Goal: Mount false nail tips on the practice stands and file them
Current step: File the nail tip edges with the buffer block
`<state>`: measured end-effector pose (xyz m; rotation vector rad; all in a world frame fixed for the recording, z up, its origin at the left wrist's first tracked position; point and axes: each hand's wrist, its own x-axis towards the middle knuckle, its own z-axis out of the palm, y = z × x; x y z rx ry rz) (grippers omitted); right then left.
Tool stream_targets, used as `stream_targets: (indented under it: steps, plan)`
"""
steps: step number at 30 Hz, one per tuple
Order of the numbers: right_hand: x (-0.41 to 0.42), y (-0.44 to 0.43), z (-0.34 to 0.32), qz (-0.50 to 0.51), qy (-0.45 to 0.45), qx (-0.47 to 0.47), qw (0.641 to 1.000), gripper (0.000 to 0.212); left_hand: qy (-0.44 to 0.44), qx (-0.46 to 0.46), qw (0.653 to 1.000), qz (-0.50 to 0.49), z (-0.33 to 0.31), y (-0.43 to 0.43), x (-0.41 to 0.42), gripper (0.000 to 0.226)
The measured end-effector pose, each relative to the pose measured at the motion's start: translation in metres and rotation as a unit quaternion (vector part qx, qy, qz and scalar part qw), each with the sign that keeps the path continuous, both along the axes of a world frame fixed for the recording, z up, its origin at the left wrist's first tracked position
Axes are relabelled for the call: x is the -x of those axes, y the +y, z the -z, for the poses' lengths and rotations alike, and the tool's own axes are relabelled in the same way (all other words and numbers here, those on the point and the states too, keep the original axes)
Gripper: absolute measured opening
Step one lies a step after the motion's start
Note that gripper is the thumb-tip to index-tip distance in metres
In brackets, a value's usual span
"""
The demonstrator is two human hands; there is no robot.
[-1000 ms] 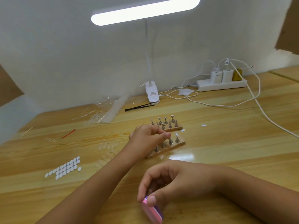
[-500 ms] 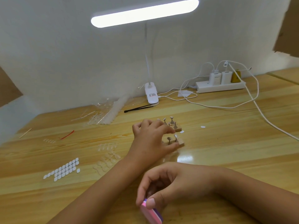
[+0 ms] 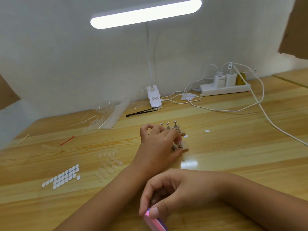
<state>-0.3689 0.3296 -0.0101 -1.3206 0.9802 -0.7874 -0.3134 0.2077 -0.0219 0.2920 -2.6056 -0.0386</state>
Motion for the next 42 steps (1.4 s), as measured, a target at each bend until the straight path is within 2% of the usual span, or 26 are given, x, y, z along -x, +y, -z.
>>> stream_targets:
  steps: [9, 13, 15, 17, 18, 20, 22, 24, 28, 30, 33, 35, 38, 42]
  plan:
    - [-0.002, 0.0, -0.001, 0.003, 0.006, 0.0, 1.0, 0.019, 0.024, 0.033, 0.999, 0.021, 0.0, 0.002, -0.004, 0.008]
    - [0.0, 0.0, -0.002, 0.003, 0.019, 0.01, 1.0, 0.02, 0.093, 0.049, 0.993, 0.044, -0.007, 0.003, -0.006, 0.012]
    - [0.001, -0.001, -0.002, -0.005, 0.012, 0.005, 1.0, 0.021, 0.139, -0.031, 0.988, 0.059, -0.015, 0.004, -0.009, 0.013]
    - [0.001, -0.001, -0.002, -0.002, 0.004, 0.0, 1.0, 0.021, 0.154, -0.209, 0.963, 0.074, -0.022, 0.004, -0.018, 0.01]
    - [0.002, -0.001, -0.001, 0.008, -0.005, -0.002, 1.0, 0.023, 0.16, -0.313, 0.932, 0.084, -0.026, 0.004, -0.024, 0.01]
    - [0.004, -0.002, 0.002, 0.036, -0.04, -0.007, 0.999, 0.026, 0.203, -0.48, 0.847, 0.101, -0.029, 0.002, -0.041, 0.012]
    - [0.008, -0.003, 0.004, 0.062, -0.076, -0.011, 0.995, 0.025, 0.246, -0.558, 0.788, 0.084, -0.026, -0.005, -0.061, 0.019]
    - [0.011, -0.005, 0.005, 0.083, -0.13, -0.009, 0.988, 0.022, 0.259, -0.588, 0.765, 0.054, -0.021, -0.012, -0.078, 0.017]
    - [0.016, -0.008, 0.003, 0.178, -0.272, -0.011, 0.945, 0.024, 0.248, -0.613, 0.751, 0.01, -0.008, -0.019, -0.092, 0.016]
    - [0.018, -0.01, 0.0, 0.241, -0.292, -0.002, 0.926, 0.024, 0.231, -0.633, 0.739, 0.006, -0.003, -0.019, -0.092, 0.021]
    - [0.02, -0.011, -0.001, 0.353, -0.213, 0.059, 0.909, 0.025, 0.194, -0.65, 0.735, 0.026, -0.003, -0.019, -0.089, 0.021]
    - [0.019, -0.011, 0.001, 0.404, -0.163, 0.105, 0.894, 0.027, 0.19, -0.663, 0.723, 0.037, -0.002, -0.019, -0.09, 0.03]
    - [0.015, -0.011, 0.004, 0.423, -0.144, 0.143, 0.883, 0.026, 0.181, -0.667, 0.721, 0.044, 0.002, -0.02, -0.091, 0.029]
    - [0.01, -0.01, 0.006, 0.408, -0.115, 0.161, 0.891, 0.027, 0.148, -0.671, 0.724, 0.052, 0.006, -0.021, -0.092, 0.036]
